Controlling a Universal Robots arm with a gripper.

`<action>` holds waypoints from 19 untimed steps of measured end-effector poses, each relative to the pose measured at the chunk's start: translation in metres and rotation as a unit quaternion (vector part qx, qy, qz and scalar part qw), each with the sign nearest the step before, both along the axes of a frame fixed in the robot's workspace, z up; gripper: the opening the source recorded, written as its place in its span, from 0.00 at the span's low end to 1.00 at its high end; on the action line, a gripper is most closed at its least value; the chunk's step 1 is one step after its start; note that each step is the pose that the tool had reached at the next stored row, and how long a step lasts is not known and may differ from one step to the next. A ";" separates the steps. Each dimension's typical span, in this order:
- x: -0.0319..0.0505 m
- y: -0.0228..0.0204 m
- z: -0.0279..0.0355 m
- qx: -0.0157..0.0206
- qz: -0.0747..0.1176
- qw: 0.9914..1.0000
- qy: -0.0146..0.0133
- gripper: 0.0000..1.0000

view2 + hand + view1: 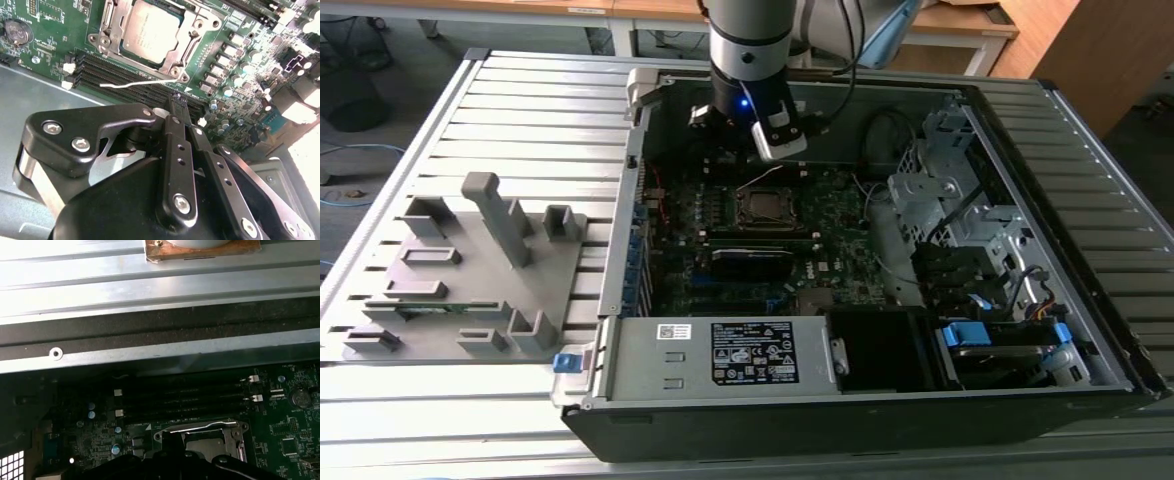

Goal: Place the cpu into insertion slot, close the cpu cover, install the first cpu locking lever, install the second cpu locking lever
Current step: 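Install the first cpu locking lever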

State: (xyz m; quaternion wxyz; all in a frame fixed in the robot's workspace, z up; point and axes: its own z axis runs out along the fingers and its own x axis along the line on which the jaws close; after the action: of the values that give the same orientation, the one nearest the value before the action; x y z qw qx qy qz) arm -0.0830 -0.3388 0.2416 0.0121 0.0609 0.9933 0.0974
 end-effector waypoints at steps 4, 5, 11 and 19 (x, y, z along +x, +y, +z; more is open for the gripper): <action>0.0008 0.0003 -0.0027 0.000 0.000 1.000 0.000 0.11; 0.0015 0.0005 -0.0032 0.000 0.000 1.000 0.000 0.11; 0.0062 0.0016 -0.0054 0.000 0.000 1.000 0.000 0.11; 0.0070 0.0018 -0.0057 0.000 0.000 1.000 0.000 0.11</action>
State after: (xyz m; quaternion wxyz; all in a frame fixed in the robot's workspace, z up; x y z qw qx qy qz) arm -0.0759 -0.3370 0.2359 0.0123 0.0610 0.9933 0.0973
